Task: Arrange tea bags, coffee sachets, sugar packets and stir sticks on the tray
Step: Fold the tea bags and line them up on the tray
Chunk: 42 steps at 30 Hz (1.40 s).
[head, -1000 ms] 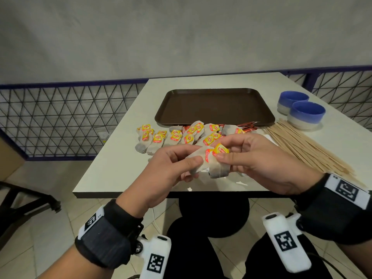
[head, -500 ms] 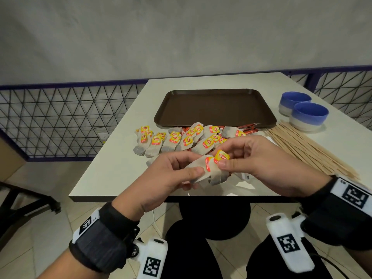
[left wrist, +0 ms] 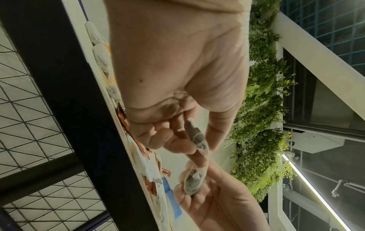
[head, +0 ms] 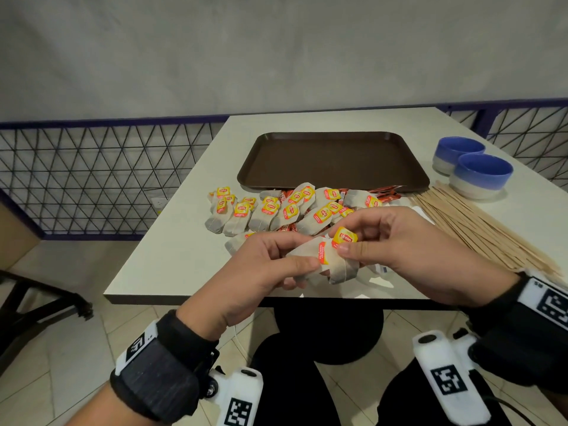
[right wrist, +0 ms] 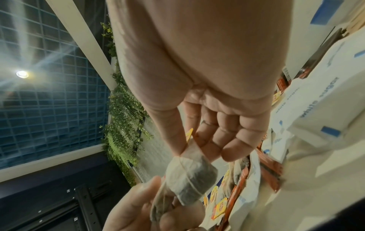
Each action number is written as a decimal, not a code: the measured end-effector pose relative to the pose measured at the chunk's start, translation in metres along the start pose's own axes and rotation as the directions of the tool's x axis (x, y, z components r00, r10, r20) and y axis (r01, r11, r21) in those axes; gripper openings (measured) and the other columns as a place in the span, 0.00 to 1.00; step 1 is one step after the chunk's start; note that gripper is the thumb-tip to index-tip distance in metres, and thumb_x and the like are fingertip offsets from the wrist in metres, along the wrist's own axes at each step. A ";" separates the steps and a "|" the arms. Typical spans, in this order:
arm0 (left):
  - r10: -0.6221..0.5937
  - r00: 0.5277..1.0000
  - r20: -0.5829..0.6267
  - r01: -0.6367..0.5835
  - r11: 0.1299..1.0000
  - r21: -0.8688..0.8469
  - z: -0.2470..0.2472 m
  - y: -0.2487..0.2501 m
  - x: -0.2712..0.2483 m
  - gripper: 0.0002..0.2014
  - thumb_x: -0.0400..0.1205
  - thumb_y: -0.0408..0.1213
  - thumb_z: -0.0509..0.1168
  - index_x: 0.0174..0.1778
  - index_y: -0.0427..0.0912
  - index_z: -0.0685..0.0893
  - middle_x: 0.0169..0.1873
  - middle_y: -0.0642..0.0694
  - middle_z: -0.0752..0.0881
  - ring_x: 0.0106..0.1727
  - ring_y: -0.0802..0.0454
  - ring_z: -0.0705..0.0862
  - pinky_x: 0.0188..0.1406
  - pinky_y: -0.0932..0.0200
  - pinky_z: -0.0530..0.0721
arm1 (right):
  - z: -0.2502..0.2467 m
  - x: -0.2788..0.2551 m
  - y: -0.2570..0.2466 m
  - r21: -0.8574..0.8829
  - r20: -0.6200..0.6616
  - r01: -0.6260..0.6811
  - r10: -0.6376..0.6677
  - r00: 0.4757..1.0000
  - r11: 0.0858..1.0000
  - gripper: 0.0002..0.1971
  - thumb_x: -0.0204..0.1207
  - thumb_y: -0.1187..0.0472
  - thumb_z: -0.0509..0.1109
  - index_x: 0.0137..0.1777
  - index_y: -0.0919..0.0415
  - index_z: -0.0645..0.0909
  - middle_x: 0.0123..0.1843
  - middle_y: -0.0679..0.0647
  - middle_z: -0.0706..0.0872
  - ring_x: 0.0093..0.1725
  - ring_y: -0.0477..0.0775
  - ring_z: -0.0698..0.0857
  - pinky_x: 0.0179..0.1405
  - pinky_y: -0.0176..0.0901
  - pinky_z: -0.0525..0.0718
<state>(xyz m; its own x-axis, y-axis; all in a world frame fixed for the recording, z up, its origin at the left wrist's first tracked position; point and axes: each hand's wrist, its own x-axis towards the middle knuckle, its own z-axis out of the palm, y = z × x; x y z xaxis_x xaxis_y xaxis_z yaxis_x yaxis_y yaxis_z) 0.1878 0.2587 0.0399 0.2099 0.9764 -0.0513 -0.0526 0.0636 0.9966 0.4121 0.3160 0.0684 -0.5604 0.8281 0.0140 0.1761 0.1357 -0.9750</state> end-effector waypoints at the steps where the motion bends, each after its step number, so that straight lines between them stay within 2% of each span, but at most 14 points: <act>1: 0.001 1.000 -0.002 -0.001 1.000 -0.004 0.000 0.000 0.000 0.13 0.77 0.36 0.75 0.57 0.40 0.92 0.48 0.40 0.90 0.47 0.41 0.80 0.42 0.53 0.76 | 0.001 0.000 0.000 -0.007 -0.005 -0.001 0.001 1.000 1.000 0.10 0.75 0.66 0.80 0.54 0.56 0.93 0.48 0.57 0.94 0.47 0.51 0.92 0.48 0.45 0.88; 5: 0.029 0.997 -0.066 -0.023 0.997 0.080 0.002 0.003 0.001 0.11 0.78 0.41 0.74 0.54 0.43 0.93 0.50 0.36 0.92 0.48 0.41 0.83 0.47 0.46 0.78 | 0.002 0.000 -0.003 -0.063 -0.031 0.009 -0.011 0.999 0.998 0.13 0.73 0.65 0.82 0.56 0.54 0.91 0.46 0.55 0.94 0.46 0.51 0.93 0.49 0.48 0.88; 10: 0.045 0.979 -0.198 -0.033 0.998 0.061 0.002 0.001 0.005 0.05 0.81 0.39 0.73 0.51 0.45 0.93 0.48 0.41 0.94 0.44 0.45 0.88 0.37 0.58 0.83 | -0.004 -0.006 -0.019 -0.216 -0.066 0.071 -0.087 0.994 0.974 0.13 0.68 0.61 0.84 0.51 0.50 0.92 0.44 0.50 0.95 0.45 0.51 0.94 0.53 0.54 0.92; 14: 0.043 0.952 -0.302 -0.068 0.995 -0.073 0.006 -0.004 0.004 0.04 0.83 0.36 0.71 0.48 0.41 0.90 0.44 0.36 0.92 0.35 0.51 0.84 0.26 0.66 0.81 | -0.009 -0.011 -0.029 -0.258 -0.057 0.091 -0.109 0.992 0.962 0.12 0.61 0.54 0.84 0.45 0.46 0.93 0.41 0.48 0.94 0.42 0.45 0.92 0.46 0.44 0.89; 16: 0.042 0.939 -0.342 -0.086 0.990 -0.114 0.009 -0.007 0.005 0.04 0.83 0.36 0.71 0.47 0.41 0.90 0.41 0.38 0.92 0.33 0.53 0.83 0.25 0.67 0.81 | -0.008 -0.008 -0.027 -0.132 -0.012 0.065 -0.067 0.998 0.989 0.14 0.60 0.59 0.85 0.47 0.51 0.93 0.43 0.53 0.94 0.42 0.48 0.92 0.43 0.44 0.89; 19: 0.078 0.922 -0.379 -0.141 0.980 -0.141 0.011 -0.009 0.006 0.04 0.83 0.35 0.71 0.49 0.39 0.89 0.39 0.41 0.91 0.35 0.52 0.86 0.28 0.63 0.84 | 0.005 0.001 -0.016 0.185 0.056 -0.054 0.045 0.997 0.981 0.20 0.59 0.63 0.85 0.54 0.58 0.92 0.47 0.64 0.93 0.39 0.54 0.89 0.30 0.41 0.82; 21: 0.097 0.922 -0.376 -0.159 0.978 -0.138 0.012 -0.010 0.005 0.05 0.83 0.36 0.70 0.50 0.39 0.89 0.41 0.40 0.92 0.39 0.50 0.88 0.30 0.61 0.85 | 0.017 0.009 -0.008 0.246 0.030 -0.095 0.090 0.995 0.965 0.23 0.59 0.62 0.86 0.58 0.57 0.91 0.48 0.65 0.93 0.38 0.55 0.85 0.28 0.40 0.78; 22: 0.100 0.925 -0.367 -0.158 0.978 -0.133 0.012 -0.011 0.004 0.06 0.84 0.36 0.70 0.51 0.39 0.90 0.41 0.41 0.92 0.39 0.50 0.89 0.30 0.61 0.85 | 0.022 0.012 -0.006 0.226 0.003 -0.095 0.096 0.995 0.970 0.22 0.61 0.61 0.86 0.57 0.57 0.92 0.48 0.64 0.93 0.37 0.55 0.85 0.29 0.41 0.78; 26: 0.104 0.936 -0.337 -0.150 0.982 -0.115 0.008 -0.014 0.001 0.05 0.84 0.36 0.70 0.52 0.41 0.90 0.39 0.42 0.92 0.41 0.48 0.90 0.33 0.57 0.89 | 0.032 0.021 -0.001 0.104 -0.116 -0.058 0.070 0.991 0.993 0.07 0.71 0.62 0.83 0.48 0.60 0.94 0.36 0.57 0.91 0.27 0.52 0.79 0.26 0.42 0.78; 29: 0.096 0.940 -0.328 -0.146 0.981 -0.131 0.005 -0.015 0.001 0.09 0.82 0.37 0.70 0.54 0.38 0.91 0.44 0.39 0.92 0.44 0.46 0.90 0.37 0.52 0.92 | 0.030 0.022 0.001 0.100 -0.131 -0.087 0.099 0.986 0.991 0.06 0.72 0.62 0.83 0.46 0.63 0.93 0.37 0.63 0.88 0.31 0.56 0.78 0.30 0.47 0.78; 32: 0.098 0.932 -0.348 -0.152 0.979 -0.133 0.004 -0.016 0.002 0.12 0.77 0.44 0.71 0.51 0.42 0.93 0.48 0.43 0.91 0.45 0.47 0.89 0.32 0.54 0.90 | 0.027 0.020 -0.001 0.066 -0.100 -0.098 0.104 0.990 0.993 0.04 0.74 0.63 0.82 0.47 0.61 0.93 0.42 0.68 0.89 0.34 0.55 0.80 0.32 0.48 0.78; 36: 0.117 0.935 -0.334 -0.151 0.986 -0.077 0.003 -0.020 0.002 0.11 0.76 0.48 0.70 0.48 0.49 0.94 0.45 0.48 0.92 0.44 0.48 0.86 0.28 0.55 0.85 | 0.019 0.018 -0.004 0.011 -0.070 -0.088 0.089 0.994 0.996 0.03 0.76 0.64 0.80 0.47 0.59 0.94 0.37 0.53 0.90 0.30 0.43 0.81 0.31 0.40 0.79; 40: 0.144 0.943 -0.300 -0.155 0.988 -0.015 0.002 -0.021 0.001 0.14 0.75 0.50 0.69 0.48 0.47 0.94 0.46 0.44 0.91 0.45 0.43 0.85 0.30 0.51 0.84 | 0.018 0.016 -0.006 -0.006 -0.076 -0.099 0.098 0.992 0.995 0.03 0.76 0.65 0.79 0.46 0.61 0.94 0.41 0.62 0.89 0.31 0.46 0.79 0.28 0.38 0.78; 42: 0.147 0.951 -0.274 -0.152 0.988 0.001 0.001 -0.022 0.001 0.13 0.76 0.49 0.69 0.48 0.47 0.94 0.46 0.43 0.91 0.44 0.44 0.85 0.30 0.53 0.85 | 0.018 0.016 -0.005 -0.023 -0.086 -0.116 0.113 0.990 0.993 0.03 0.76 0.65 0.79 0.46 0.63 0.94 0.44 0.67 0.89 0.32 0.48 0.79 0.28 0.39 0.78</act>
<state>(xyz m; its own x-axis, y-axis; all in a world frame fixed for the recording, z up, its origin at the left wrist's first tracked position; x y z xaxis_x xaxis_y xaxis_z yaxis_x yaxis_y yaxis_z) 0.1897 0.2582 0.0184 -0.0756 0.9939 0.0798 -0.0833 -0.0860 0.9928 0.3873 0.3185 0.0697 -0.4651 0.8819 -0.0774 0.2581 0.0514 -0.9648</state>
